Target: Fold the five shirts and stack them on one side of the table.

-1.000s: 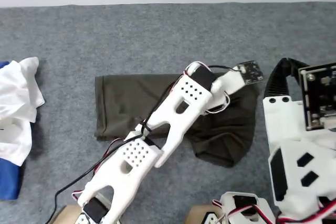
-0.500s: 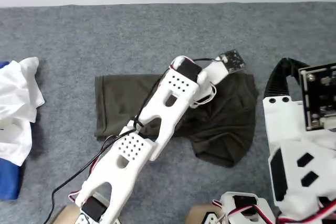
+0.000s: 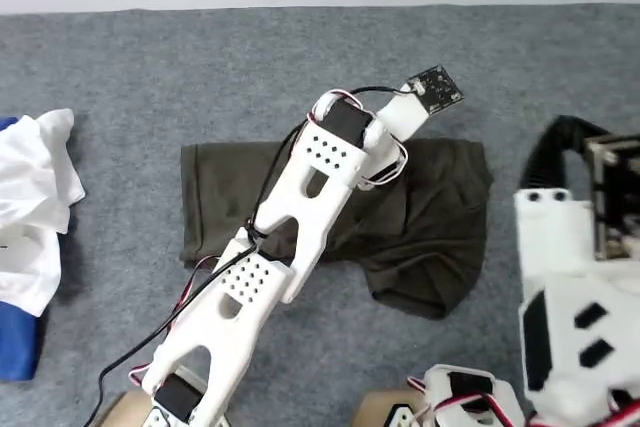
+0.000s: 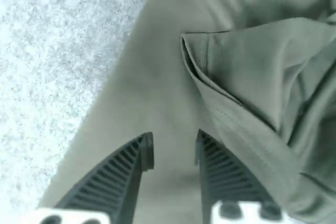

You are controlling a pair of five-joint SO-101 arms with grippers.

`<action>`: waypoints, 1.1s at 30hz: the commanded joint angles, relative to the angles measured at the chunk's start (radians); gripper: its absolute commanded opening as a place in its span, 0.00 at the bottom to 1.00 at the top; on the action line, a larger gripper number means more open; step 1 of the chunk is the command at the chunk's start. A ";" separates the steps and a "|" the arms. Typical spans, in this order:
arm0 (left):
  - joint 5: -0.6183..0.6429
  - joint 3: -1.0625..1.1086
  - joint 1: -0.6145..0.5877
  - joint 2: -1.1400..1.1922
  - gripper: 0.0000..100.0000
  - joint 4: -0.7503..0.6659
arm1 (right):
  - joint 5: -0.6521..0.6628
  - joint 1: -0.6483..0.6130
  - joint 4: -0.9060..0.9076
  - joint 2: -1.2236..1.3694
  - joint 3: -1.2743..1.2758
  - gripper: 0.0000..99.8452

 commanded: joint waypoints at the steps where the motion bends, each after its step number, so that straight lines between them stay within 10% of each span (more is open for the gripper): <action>1: 0.014 0.042 0.040 -0.133 0.14 0.029 | -0.003 0.108 0.024 -0.004 0.009 0.02; 15: -0.031 0.599 0.161 -0.333 0.14 0.025 | -0.003 0.145 0.031 -0.002 0.009 0.02; 33: -0.043 0.532 0.048 -0.321 0.03 -0.025 | -0.003 0.145 0.025 -0.001 0.011 0.02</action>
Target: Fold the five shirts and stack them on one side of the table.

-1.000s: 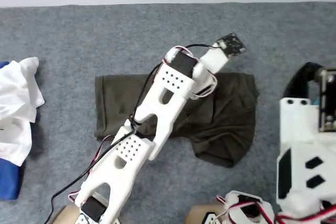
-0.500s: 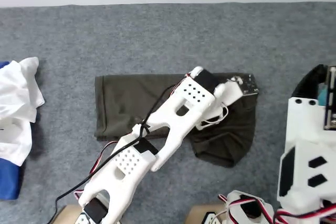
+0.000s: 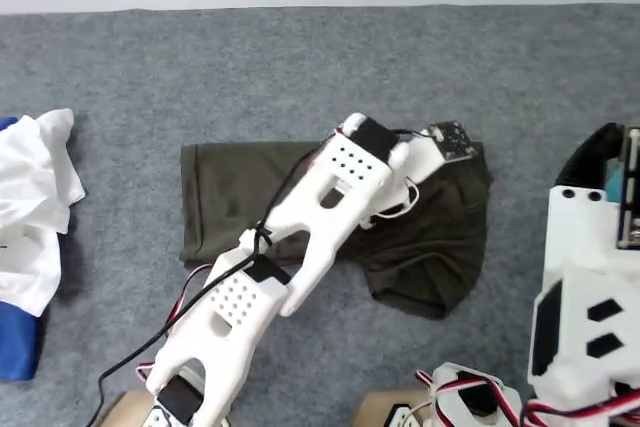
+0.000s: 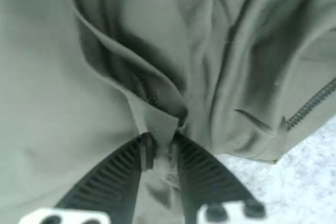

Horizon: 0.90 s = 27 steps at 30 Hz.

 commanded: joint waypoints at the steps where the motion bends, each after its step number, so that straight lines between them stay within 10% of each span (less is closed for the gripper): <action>1: -0.011 -0.047 -0.043 -0.060 0.03 -0.011 | -0.003 0.010 0.025 0.001 0.011 0.02; 27: 0.098 -0.085 -0.107 -0.061 0.13 0.011 | 0.037 0.010 0.031 -0.004 0.011 0.02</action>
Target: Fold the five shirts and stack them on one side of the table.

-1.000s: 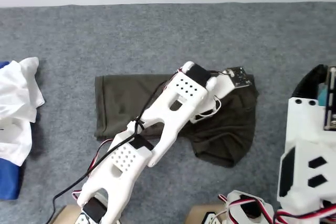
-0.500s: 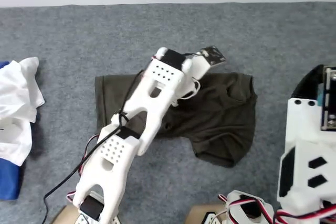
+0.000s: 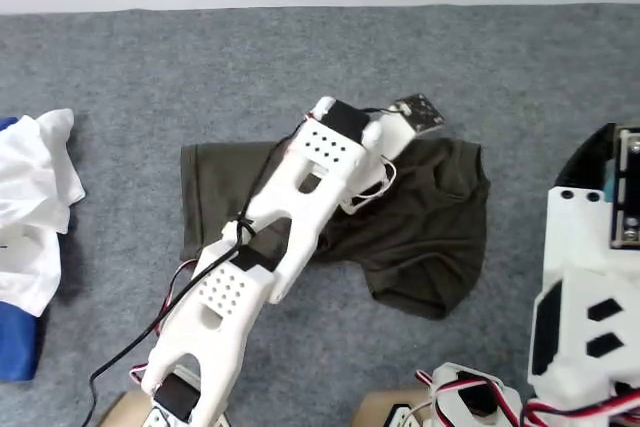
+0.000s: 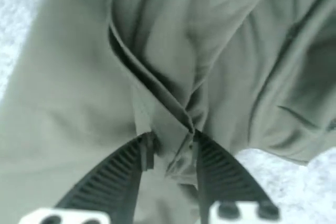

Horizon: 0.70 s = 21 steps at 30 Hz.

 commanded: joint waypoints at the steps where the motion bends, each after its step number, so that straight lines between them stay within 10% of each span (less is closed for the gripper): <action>1: 0.032 -0.077 -0.025 -0.061 0.13 0.008 | 0.009 0.010 0.031 -0.004 0.011 0.02; 21: 0.031 -0.124 -0.227 0.069 0.13 0.006 | 0.011 0.010 0.027 -0.001 0.011 0.02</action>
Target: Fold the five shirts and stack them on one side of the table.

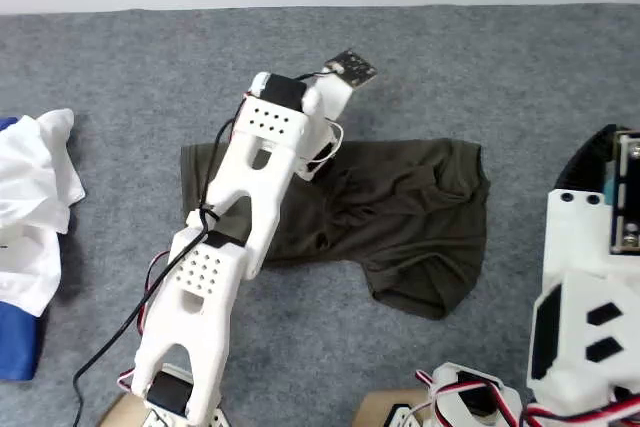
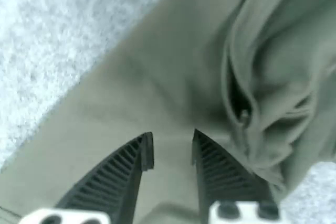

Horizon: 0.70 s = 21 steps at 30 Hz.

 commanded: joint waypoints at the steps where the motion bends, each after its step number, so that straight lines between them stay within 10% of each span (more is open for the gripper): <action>1: 0.002 -0.019 -0.017 0.003 0.13 0.006 | 0.011 0.010 0.027 0.005 0.011 0.02; 12: 0.083 0.015 -0.035 -0.288 0.06 0.040 | 0.034 0.005 0.010 0.018 0.440 0.02; 21: 0.123 0.453 -0.175 -0.783 0.01 0.040 | 0.118 -0.002 -0.136 0.234 0.770 0.02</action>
